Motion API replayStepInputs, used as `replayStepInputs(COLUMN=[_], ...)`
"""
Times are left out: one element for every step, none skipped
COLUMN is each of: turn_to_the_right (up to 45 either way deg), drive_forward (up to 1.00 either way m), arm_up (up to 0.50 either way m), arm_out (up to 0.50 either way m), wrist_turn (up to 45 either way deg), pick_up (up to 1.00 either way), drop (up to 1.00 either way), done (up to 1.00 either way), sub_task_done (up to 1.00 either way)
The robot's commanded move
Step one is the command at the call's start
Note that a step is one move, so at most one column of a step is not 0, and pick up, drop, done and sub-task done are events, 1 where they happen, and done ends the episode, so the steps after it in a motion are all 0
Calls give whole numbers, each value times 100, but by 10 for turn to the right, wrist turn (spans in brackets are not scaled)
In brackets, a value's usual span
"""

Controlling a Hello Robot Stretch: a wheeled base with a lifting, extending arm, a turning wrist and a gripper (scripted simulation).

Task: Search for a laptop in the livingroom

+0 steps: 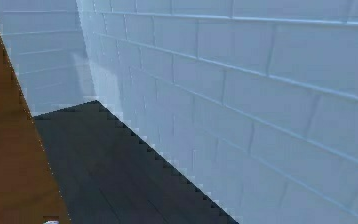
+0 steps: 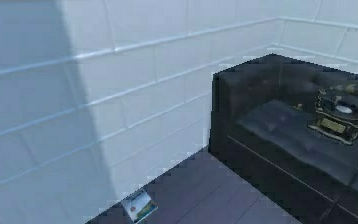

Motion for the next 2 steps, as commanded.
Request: replayStepInputs(turn_to_the_right=[0, -360], drive_forward=[55, 0], arm_up=[0, 0], arm_out=[0, 0], wrist_turn=[0, 0], pick_up=[0, 0], drop=[0, 0], done=[0, 0], sub_task_done=[0, 0])
